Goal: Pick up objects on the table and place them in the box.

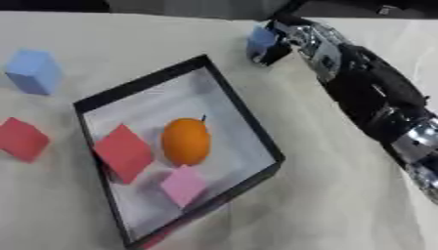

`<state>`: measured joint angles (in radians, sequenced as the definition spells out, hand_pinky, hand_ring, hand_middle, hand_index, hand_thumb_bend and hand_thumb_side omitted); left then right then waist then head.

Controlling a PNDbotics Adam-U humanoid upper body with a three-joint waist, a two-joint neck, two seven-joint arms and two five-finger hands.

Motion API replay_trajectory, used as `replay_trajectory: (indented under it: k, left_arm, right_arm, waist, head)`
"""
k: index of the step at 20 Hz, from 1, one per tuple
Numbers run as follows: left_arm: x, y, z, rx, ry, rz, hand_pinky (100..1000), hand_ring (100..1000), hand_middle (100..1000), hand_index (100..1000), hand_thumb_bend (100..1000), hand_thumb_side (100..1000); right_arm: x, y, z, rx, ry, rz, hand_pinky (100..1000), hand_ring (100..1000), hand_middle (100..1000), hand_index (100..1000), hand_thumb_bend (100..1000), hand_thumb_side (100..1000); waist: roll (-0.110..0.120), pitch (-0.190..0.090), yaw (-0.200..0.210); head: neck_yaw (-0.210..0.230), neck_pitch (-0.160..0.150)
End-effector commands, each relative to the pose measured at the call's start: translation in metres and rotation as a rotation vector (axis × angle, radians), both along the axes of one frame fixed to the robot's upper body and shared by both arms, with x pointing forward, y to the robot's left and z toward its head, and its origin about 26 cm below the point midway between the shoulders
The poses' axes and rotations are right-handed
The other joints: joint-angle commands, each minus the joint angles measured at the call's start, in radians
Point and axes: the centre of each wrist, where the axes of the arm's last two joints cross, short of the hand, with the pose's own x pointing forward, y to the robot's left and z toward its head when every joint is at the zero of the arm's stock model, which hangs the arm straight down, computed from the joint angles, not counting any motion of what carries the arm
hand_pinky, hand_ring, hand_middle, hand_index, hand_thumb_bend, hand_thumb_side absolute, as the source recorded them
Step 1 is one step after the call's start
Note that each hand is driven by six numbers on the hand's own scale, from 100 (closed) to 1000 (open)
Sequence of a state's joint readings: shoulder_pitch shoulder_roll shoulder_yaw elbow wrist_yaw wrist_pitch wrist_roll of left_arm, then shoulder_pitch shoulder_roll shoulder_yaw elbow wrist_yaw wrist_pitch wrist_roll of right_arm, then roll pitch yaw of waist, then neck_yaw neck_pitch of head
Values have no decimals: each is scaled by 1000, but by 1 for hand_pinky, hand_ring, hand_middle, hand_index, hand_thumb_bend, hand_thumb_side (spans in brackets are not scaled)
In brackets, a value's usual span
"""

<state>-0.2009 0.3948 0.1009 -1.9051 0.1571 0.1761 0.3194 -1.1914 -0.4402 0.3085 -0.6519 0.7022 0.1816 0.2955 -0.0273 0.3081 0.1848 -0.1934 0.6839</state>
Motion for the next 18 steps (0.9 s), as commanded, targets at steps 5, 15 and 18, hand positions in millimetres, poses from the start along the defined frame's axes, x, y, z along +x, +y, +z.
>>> replay_trajectory:
  k: [5,15,18]
  left_arm:
    - [-4,5,3,23,-5,11,929,836,847,892,489,796]
    - [-5,9,1,34,2,17,929,835,847,891,491,789]
    - [-5,9,1,30,3,11,928,836,847,891,491,787]
  right_arm:
    - [-11,15,68,30,-128,93,784,700,545,698,100,100]
    - [-49,82,111,-124,-127,538,779,680,545,668,100,100]
    - [-63,107,109,-163,-89,667,777,676,544,664,277,100]
  waist:
    - [6,-51,-17]
    - [14,-93,-34]
    - [15,-106,-32]
  head:
    - [9,15]
    - [21,27]
    - [15,29]
